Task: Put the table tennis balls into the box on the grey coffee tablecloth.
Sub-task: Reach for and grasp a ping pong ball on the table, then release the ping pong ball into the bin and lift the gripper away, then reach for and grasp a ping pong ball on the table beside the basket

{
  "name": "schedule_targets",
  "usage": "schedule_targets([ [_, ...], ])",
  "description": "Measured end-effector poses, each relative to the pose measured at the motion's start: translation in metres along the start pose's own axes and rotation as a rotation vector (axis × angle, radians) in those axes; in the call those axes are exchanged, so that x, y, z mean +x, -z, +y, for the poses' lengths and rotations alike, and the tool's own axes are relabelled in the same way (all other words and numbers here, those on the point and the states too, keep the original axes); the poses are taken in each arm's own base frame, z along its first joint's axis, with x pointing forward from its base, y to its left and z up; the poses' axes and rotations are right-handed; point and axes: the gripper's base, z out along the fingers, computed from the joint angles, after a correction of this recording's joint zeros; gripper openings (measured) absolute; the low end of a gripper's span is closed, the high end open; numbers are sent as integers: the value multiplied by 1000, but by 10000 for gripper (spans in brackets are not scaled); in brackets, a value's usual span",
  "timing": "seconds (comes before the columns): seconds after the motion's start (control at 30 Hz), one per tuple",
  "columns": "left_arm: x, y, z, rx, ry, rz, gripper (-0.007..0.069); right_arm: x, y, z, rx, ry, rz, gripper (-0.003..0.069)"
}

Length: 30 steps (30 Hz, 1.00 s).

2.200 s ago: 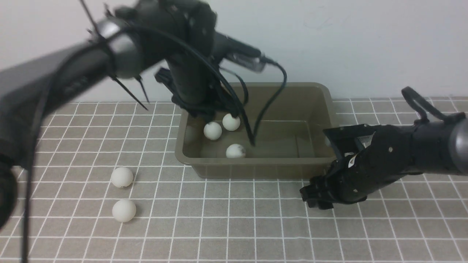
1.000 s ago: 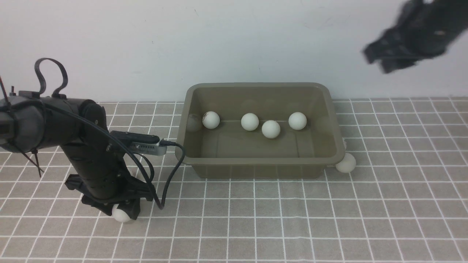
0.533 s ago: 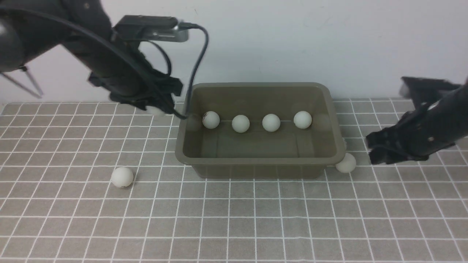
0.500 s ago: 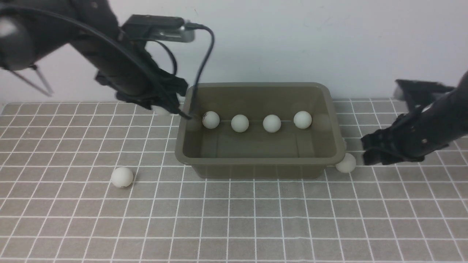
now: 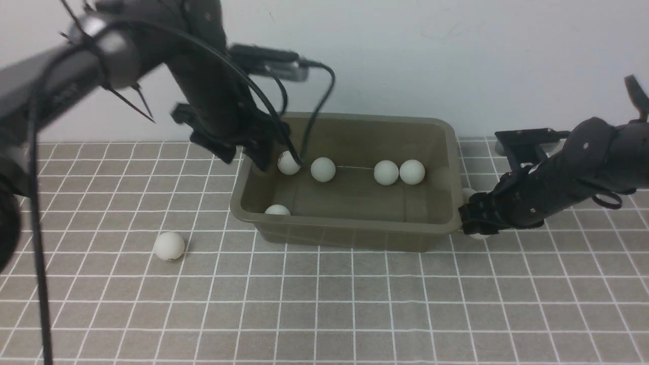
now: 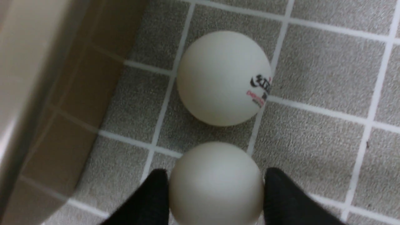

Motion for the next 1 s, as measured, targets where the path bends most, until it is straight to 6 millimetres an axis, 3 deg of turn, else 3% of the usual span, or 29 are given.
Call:
schedule_targets([
  [0.03,0,13,9,-24,14,-22,129,0,1,0,-3,0,6,344],
  [0.07,2,23,20,-39,38,-37,82,0,3,-1,-8,-4,17,355],
  [0.1,2,26,20,-40,38,-41,73,1,3,-1,-10,-5,22,355],
  [0.17,16,48,57,-71,138,-43,10,-2,29,-5,-25,-29,24,356],
  [0.23,28,52,77,-80,196,-24,0,-8,58,-6,-32,-47,-27,356],
  [0.33,58,30,101,-76,269,97,-5,-26,118,5,-68,-68,-197,356],
  [0.4,76,9,105,-55,287,178,-5,-42,147,20,-108,-33,-281,356],
  [0.47,94,-16,102,-35,300,225,-5,-57,162,44,-156,37,-320,356],
  [0.57,103,-32,98,-12,309,219,-5,-74,159,69,-197,123,-311,356],
  [0.63,102,-40,97,-1,295,183,6,-89,144,86,-214,183,-276,368],
  [0.73,98,-48,96,19,277,142,57,-99,125,92,-217,193,-208,440],
  [0.8,95,-54,96,32,266,118,147,-104,116,91,-206,196,-151,538],
  [0.87,94,-61,96,41,266,116,232,-106,118,91,-188,215,-131,589],
  [1.0,98,-85,98,55,277,157,439,-113,133,86,-129,238,-125,618],
])
